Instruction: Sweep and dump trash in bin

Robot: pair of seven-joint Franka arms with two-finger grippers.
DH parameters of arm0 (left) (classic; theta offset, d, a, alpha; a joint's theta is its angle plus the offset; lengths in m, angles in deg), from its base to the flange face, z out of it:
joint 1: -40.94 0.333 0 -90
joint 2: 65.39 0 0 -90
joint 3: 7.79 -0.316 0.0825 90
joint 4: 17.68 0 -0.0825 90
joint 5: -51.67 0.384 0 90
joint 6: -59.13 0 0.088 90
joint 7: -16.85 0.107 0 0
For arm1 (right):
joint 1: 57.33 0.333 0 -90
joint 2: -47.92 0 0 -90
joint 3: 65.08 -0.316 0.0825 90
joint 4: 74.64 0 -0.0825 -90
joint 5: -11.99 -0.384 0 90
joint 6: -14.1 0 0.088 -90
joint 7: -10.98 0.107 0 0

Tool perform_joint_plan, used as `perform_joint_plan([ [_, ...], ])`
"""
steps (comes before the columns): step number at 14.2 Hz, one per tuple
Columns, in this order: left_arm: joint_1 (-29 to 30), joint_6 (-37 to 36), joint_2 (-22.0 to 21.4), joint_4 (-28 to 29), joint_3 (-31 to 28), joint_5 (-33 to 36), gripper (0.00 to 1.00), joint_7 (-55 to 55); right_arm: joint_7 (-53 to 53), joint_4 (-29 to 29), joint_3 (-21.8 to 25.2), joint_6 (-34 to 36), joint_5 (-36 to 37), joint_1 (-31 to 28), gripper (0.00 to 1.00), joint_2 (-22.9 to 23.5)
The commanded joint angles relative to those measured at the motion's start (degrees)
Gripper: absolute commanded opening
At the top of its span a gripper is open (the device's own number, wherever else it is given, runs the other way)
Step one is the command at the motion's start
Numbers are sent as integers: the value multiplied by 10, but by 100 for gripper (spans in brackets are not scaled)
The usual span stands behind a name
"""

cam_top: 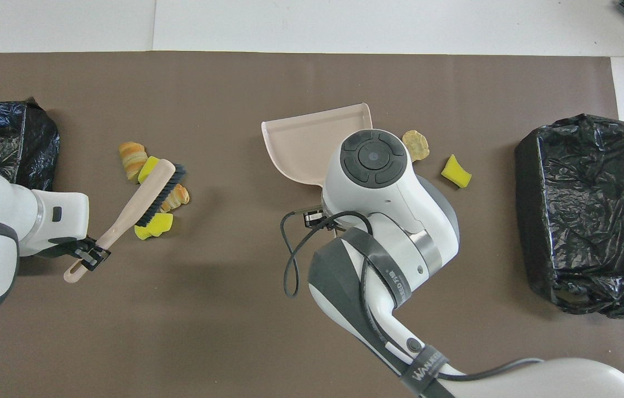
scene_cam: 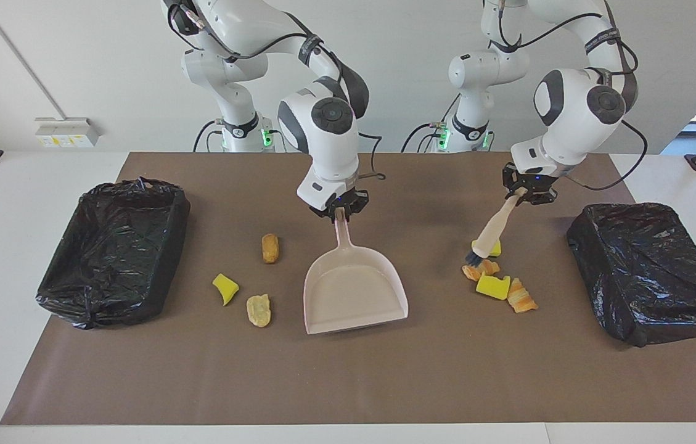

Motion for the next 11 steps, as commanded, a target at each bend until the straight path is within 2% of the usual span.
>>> perform_joint_plan([
  [1, 4, 8, 12, -19, -41, 37, 0, -76, -182, 93, -5, 12, -2, -41, 0, -93],
  [2, -1, 18, 17, -21, -71, 51, 0, -80, -247, 98, -3, 34, -2, -46, 0, -105],
  [4, 2, 54, 32, -22, -92, 54, 0, -109, -363, 112, -1, 57, -2, -51, 0, -115],
  [6, -5, 74, 69, -34, -120, 56, 0, -149, -484, 136, 14, 50, -2, -56, 0, -125],
  [8, -9, 81, 91, -38, -120, 74, 0, -217, -631, 158, 42, 21, -2, -57, 0, -129],
  [9, -26, 78, 93, -33, -120, 86, 0, -238, -664, 162, 44, 3, -2, -56, 0, -127],
  [11, -46, 60, 90, -12, -119, 87, 0, -249, -659, 170, 44, -18, 3, -52, 0, -115],
])
